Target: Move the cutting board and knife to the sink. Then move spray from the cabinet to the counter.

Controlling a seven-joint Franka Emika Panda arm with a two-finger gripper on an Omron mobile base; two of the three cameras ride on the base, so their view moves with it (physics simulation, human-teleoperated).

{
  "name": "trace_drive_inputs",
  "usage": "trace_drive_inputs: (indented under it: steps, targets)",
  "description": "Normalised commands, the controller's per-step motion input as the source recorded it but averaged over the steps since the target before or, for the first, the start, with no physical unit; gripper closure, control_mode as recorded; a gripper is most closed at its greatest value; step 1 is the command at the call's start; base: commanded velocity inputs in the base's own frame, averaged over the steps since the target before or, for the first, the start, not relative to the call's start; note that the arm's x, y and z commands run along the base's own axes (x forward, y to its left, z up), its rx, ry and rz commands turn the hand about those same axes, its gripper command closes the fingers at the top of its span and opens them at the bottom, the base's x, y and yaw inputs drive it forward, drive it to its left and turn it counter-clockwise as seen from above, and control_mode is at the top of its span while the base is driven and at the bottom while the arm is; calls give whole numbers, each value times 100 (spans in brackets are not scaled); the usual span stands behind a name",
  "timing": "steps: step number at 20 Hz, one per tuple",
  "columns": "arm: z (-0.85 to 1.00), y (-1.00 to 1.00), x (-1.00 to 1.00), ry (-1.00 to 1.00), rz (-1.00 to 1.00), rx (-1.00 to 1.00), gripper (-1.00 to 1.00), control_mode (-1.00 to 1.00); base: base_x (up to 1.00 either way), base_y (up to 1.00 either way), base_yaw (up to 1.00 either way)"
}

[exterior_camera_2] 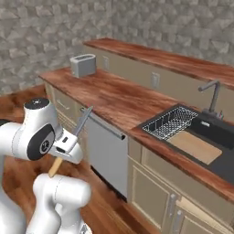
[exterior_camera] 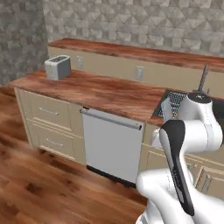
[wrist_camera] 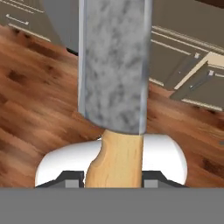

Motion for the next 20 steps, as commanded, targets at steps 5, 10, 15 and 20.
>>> trace_drive_inputs:
  steps: [5, 10, 15, 20]
  targets:
    - [0, 0, 0, 0, 0, 0, 100, 100, 11, -10, -68]
    - [0, 0, 0, 0, 0, 0, 100, 100, 69, -46, -18]
    - [0, 0, 0, 0, 0, 0, 100, 100, 83, -19, -2]
    - [0, 0, 0, 0, 0, 0, 100, 100, 66, -43, 2]
